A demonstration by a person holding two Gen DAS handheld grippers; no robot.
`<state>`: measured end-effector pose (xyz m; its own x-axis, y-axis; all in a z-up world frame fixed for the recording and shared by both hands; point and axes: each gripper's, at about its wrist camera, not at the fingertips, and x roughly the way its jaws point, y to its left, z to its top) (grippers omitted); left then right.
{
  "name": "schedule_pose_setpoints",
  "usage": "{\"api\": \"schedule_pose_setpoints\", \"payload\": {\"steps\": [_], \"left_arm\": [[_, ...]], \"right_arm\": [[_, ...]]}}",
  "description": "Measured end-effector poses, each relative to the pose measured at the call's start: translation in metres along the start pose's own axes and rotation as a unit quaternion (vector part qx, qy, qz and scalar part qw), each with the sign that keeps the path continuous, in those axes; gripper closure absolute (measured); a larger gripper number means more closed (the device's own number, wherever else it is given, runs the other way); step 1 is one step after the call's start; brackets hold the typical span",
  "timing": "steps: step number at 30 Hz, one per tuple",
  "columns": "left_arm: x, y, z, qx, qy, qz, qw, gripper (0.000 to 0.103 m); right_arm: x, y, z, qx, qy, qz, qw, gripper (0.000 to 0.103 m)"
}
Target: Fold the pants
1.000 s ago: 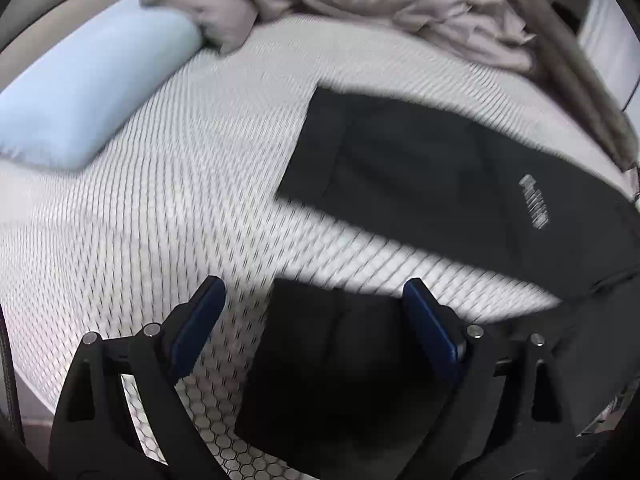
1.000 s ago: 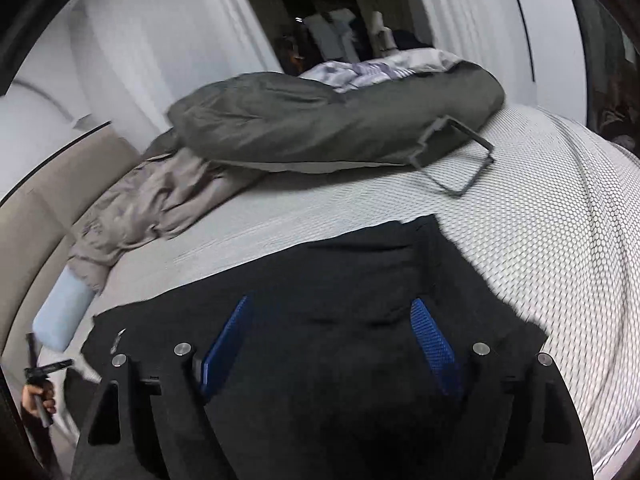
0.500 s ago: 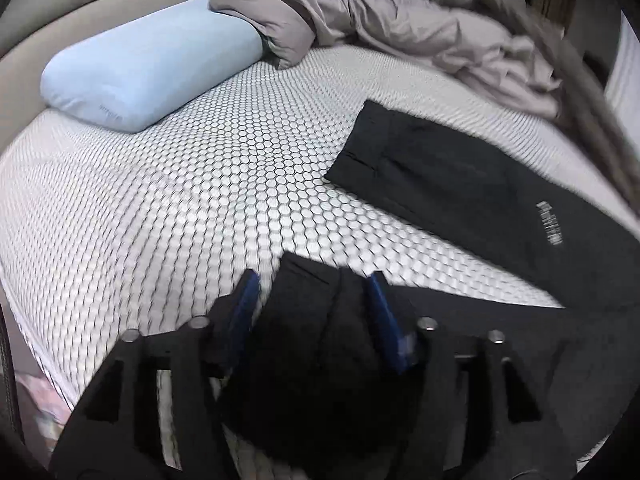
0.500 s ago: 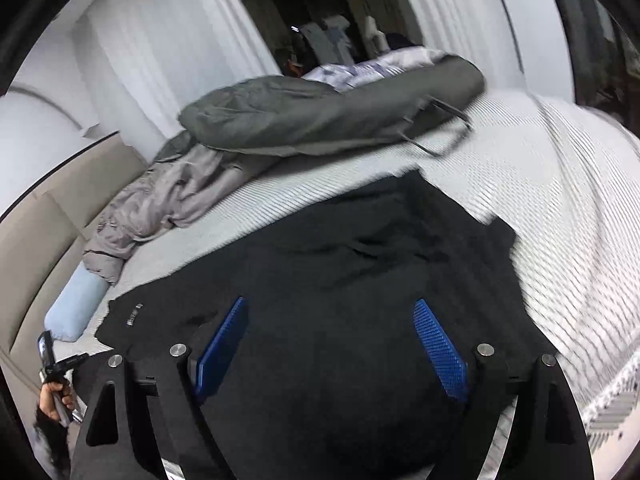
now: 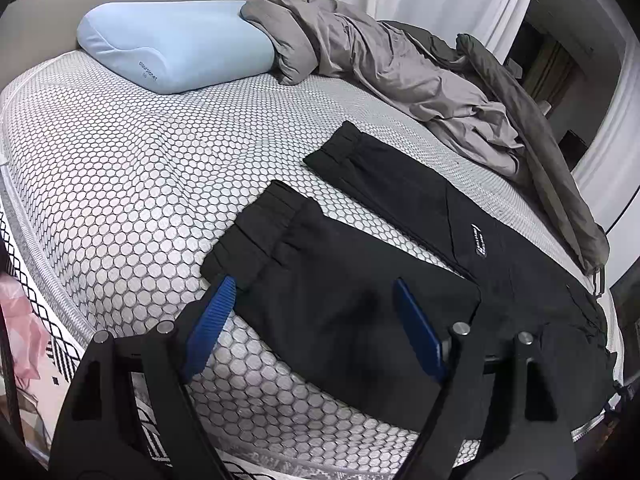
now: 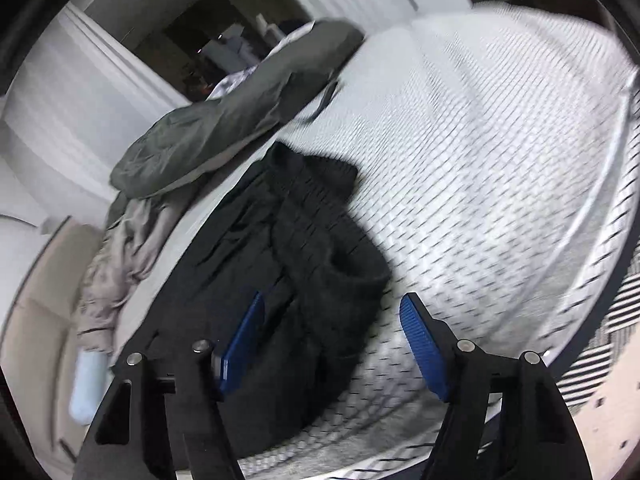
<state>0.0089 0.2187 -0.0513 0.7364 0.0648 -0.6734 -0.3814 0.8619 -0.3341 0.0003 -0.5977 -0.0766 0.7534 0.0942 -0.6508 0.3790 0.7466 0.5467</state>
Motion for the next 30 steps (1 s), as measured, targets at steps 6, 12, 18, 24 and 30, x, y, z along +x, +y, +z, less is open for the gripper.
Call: {"api": "schedule_pose_setpoints", "payload": {"steps": [6,12,18,24,30], "left_arm": [[0.01,0.026,-0.002,-0.03,0.013,0.0,0.9995,0.024],[0.003,0.044,-0.018,-0.054,0.011,-0.027,0.9981,0.026],[0.019,0.028,-0.02,-0.039,0.048,-0.08,0.9949,0.038],[0.042,0.024,-0.006,-0.072,0.044,-0.059,0.9947,0.066],[0.024,0.013,-0.005,-0.049,0.012,-0.061,0.9969,0.098]], "right_arm": [[-0.013,0.017,0.001,-0.024,-0.043,-0.001,0.999,0.09],[0.003,-0.006,-0.01,-0.008,0.021,-0.072,0.997,0.083],[-0.013,-0.014,-0.008,0.009,-0.003,-0.044,0.999,0.075],[-0.012,-0.016,-0.01,0.019,-0.001,-0.033,0.999,0.075],[-0.011,0.012,-0.01,-0.012,-0.017,-0.06,0.998,0.081]]}}
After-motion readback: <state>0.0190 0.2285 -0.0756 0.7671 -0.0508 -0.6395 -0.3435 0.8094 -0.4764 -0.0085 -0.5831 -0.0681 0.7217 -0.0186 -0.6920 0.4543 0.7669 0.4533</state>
